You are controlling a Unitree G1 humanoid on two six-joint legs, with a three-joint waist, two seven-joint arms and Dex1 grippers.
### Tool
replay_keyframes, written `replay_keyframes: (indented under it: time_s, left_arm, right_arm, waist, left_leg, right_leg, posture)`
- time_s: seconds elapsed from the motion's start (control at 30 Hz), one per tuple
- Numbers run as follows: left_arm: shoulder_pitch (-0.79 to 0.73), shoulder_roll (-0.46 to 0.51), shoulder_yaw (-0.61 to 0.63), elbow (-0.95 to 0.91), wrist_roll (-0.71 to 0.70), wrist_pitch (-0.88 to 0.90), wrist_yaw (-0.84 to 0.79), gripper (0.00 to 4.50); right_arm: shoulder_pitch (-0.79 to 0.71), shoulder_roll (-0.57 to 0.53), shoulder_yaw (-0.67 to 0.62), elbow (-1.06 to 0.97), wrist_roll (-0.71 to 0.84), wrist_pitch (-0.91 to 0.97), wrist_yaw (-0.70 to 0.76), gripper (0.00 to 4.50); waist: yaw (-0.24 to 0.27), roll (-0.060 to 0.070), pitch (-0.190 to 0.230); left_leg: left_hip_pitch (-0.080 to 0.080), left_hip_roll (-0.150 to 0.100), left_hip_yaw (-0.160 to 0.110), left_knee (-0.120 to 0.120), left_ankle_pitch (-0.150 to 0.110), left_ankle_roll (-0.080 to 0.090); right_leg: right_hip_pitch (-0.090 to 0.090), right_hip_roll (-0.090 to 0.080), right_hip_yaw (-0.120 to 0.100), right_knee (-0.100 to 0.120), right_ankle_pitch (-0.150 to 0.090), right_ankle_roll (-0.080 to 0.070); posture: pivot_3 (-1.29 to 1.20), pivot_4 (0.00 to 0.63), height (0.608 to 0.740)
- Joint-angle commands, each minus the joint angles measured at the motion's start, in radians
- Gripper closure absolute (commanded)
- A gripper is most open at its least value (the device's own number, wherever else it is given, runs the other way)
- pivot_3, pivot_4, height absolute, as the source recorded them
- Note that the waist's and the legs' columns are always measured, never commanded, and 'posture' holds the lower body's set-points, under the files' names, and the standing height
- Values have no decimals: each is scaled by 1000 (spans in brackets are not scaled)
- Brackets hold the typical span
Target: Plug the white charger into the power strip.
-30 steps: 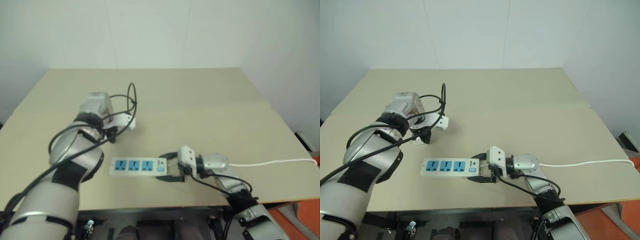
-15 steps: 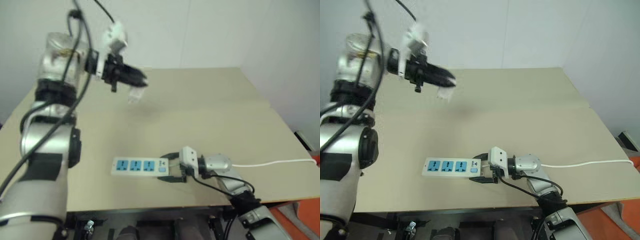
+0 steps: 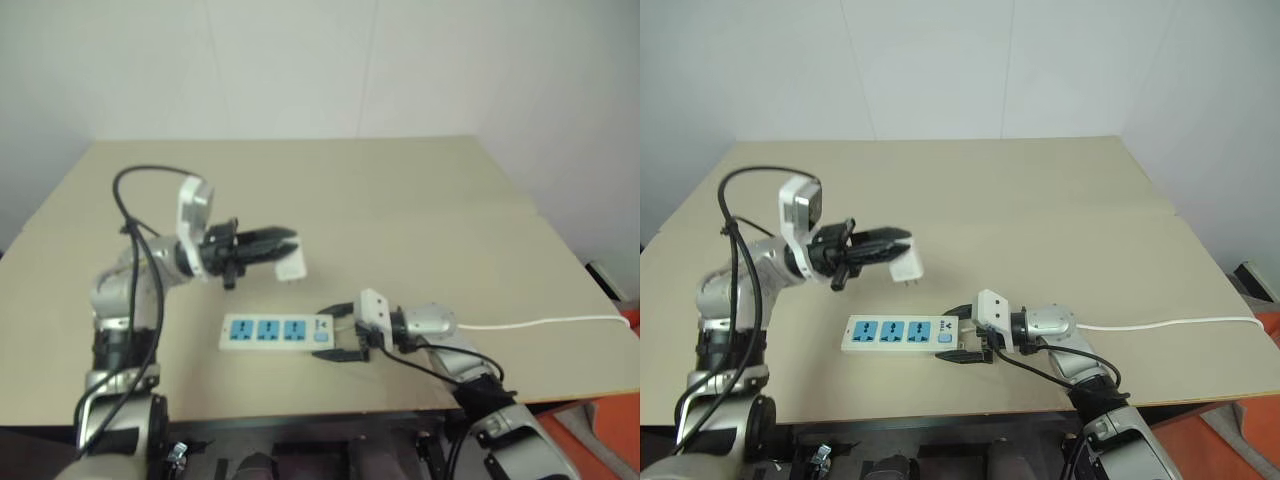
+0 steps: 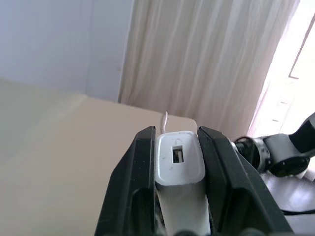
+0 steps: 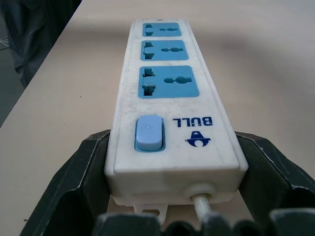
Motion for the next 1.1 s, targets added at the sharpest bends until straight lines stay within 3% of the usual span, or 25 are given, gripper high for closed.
replay_keyframes:
  time_s: [0.03,0.7,1.1]
  left_arm:
    - [29,22,-49,-2,1,-107,-65,3495]
    - [-11,30,-208,250,89,-391,-158,3495]
    - [-44,12,-245,336,105,-453,-158,3495]
  right_arm:
    - [-2,12,7,-8,-4,-28,9,1073]
    - [16,-5,6,-10,-17,-39,3,1073]
    - [20,-15,10,-13,-27,-51,-2,1073]
  waist:
    - [1,0,0]
    - [9,0,0]
    - [11,0,0]
  left_leg:
    - [0,0,0,0,0,0]
    - [0,0,1,0,0,0]
    - [-1,-1,0,0,0,0]
  right_leg:
    - [0,0,0,0,0,0]
    - [1,0,0,-1,0,0]
    - [1,0,0,-2,0,0]
  posture:
    - [0,150,740]
    - [0,150,740]
    - [0,150,740]
